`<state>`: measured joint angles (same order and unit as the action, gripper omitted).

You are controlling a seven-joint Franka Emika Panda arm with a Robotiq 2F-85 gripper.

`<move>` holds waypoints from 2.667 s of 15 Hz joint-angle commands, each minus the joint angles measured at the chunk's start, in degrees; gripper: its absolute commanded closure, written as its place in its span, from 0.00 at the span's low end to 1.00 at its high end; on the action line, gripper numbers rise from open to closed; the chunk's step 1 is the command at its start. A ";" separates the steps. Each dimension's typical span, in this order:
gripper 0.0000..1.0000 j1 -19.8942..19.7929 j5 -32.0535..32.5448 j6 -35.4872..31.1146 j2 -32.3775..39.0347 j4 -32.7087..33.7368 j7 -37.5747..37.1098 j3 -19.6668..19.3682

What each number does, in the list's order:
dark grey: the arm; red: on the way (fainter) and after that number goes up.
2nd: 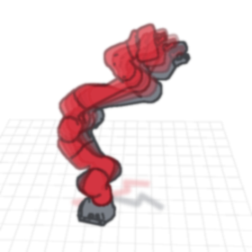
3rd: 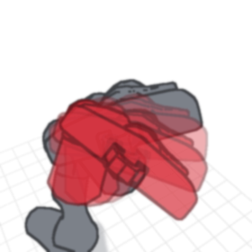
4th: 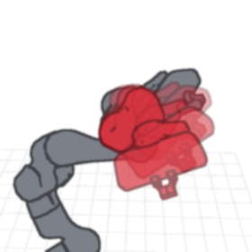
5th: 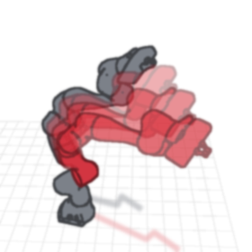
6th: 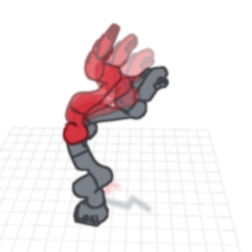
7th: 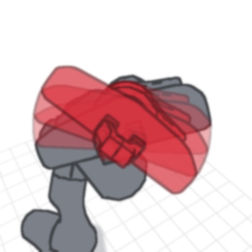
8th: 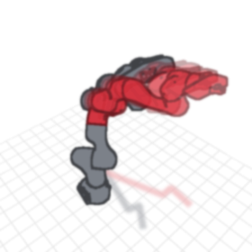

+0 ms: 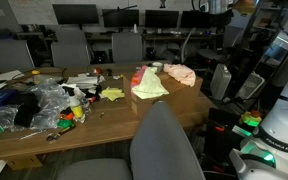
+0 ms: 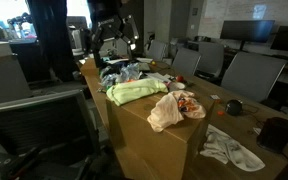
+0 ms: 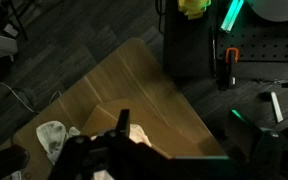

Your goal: Hang the shirts that are on the box on the back of the chair

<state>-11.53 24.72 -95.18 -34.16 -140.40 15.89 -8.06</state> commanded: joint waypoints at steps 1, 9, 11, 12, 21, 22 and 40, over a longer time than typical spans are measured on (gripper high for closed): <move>0.00 1.49 0.53 0.37 -0.09 0.27 -0.59 -1.16; 0.00 1.76 0.93 -0.59 0.87 1.25 -0.51 -1.42; 0.00 2.42 1.17 -1.51 2.83 3.49 0.49 -1.54; 0.00 2.90 1.47 -2.17 4.15 4.95 0.86 -1.21; 0.00 7.06 -1.22 -13.97 17.50 20.26 0.30 0.32; 0.00 7.33 -2.22 -15.12 19.78 22.44 -0.09 0.42; 0.00 6.47 -13.73 -14.17 48.73 45.43 -1.26 2.99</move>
<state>-3.86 14.04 -111.16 11.39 -98.74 13.73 -5.71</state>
